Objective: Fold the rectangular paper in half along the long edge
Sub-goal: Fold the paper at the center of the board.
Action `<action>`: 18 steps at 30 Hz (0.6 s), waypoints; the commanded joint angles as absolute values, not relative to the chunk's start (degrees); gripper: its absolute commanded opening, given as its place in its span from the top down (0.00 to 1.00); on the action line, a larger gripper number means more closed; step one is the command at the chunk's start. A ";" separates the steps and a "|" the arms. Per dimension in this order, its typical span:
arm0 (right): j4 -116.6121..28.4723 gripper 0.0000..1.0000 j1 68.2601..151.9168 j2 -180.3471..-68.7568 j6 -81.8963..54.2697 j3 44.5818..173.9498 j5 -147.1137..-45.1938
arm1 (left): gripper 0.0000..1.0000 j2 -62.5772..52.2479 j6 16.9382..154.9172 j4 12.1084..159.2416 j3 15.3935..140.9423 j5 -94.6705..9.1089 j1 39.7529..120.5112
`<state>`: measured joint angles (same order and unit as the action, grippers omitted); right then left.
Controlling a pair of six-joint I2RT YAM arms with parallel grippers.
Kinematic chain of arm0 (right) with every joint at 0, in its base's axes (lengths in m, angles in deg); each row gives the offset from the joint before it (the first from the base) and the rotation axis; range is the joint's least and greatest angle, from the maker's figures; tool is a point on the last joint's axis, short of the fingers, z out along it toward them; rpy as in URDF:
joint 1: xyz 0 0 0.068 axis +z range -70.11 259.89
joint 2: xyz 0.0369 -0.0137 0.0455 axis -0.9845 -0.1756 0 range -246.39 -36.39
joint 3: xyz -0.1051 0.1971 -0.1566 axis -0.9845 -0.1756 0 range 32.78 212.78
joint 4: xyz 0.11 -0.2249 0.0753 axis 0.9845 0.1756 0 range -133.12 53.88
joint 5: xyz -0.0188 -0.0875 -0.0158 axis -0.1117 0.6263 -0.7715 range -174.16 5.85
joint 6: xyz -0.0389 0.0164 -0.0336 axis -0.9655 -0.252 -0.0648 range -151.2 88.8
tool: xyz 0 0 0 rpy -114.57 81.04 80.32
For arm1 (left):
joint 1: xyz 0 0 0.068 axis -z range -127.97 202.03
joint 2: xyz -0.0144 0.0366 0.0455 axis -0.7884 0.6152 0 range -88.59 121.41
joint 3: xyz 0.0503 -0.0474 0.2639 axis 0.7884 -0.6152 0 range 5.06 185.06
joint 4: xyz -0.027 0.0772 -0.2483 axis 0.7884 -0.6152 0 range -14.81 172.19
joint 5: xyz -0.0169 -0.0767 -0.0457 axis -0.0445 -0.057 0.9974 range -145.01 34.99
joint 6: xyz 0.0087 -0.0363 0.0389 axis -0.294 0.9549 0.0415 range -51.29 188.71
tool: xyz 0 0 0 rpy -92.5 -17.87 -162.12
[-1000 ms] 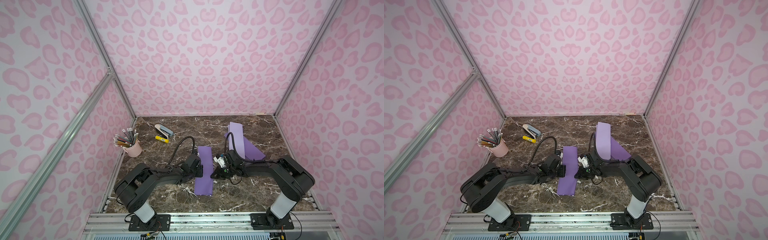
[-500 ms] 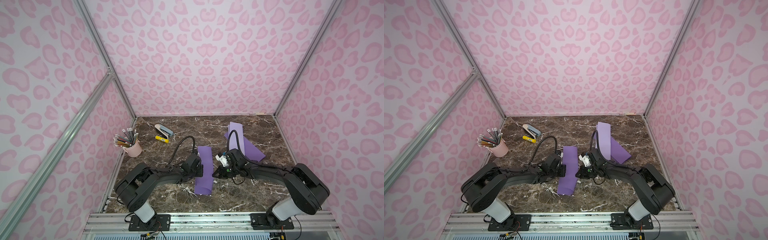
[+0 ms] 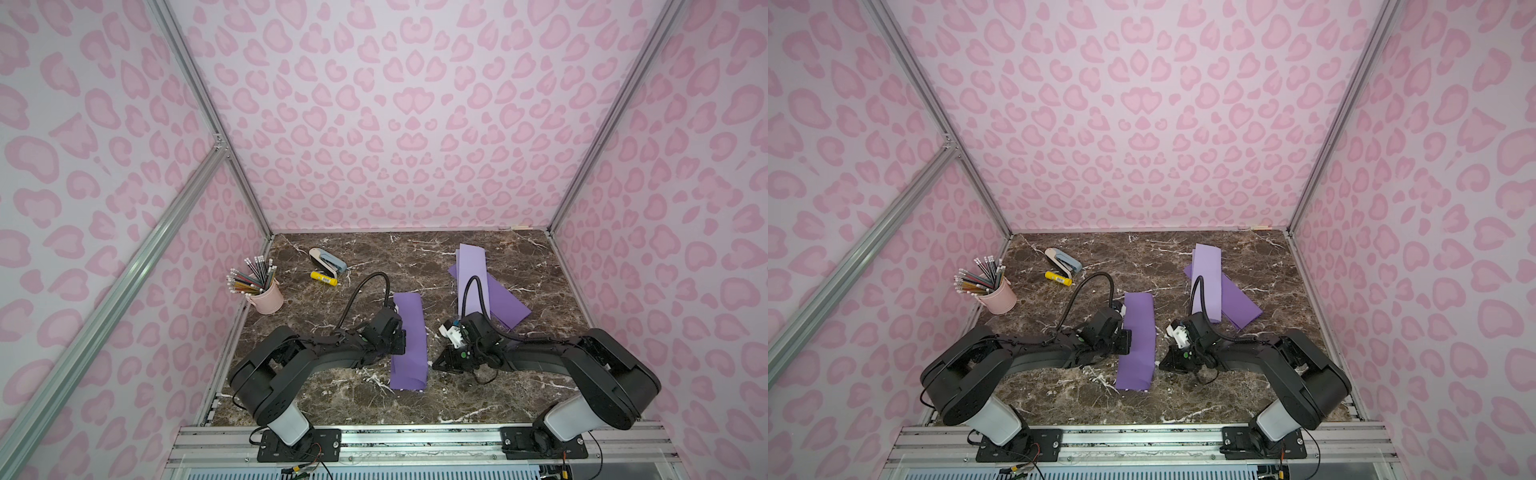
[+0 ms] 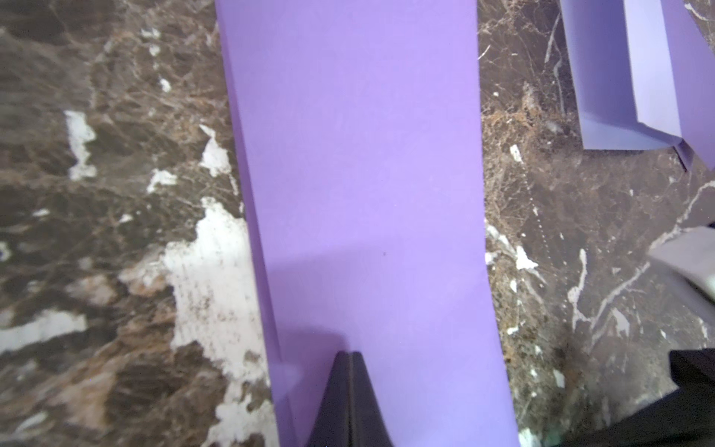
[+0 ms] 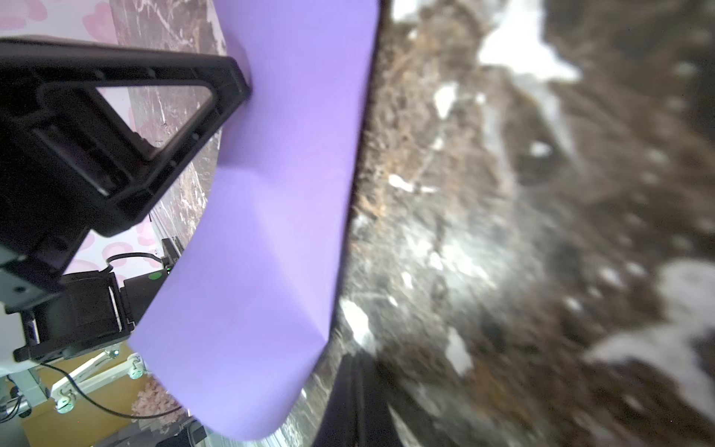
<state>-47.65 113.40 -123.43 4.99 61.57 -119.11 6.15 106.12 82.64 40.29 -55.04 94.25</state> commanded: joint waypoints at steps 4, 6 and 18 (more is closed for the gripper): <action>-40.02 0.95 116.56 -121.00 4.15 66.40 -115.49 | 0.96 7.02 105.58 78.18 40.34 -56.35 94.22; -40.73 0.95 118.60 -122.34 5.13 68.80 -115.44 | 0.96 7.37 105.76 78.40 40.48 -56.08 94.23; -44.68 0.96 121.77 -125.81 8.58 62.16 -114.18 | 0.96 6.87 105.36 77.86 40.56 -56.15 94.22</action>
<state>-48.14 122.23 -126.93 7.81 65.03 -116.84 6.71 106.07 82.97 40.77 -55.04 94.25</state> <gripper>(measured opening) 0.061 0.051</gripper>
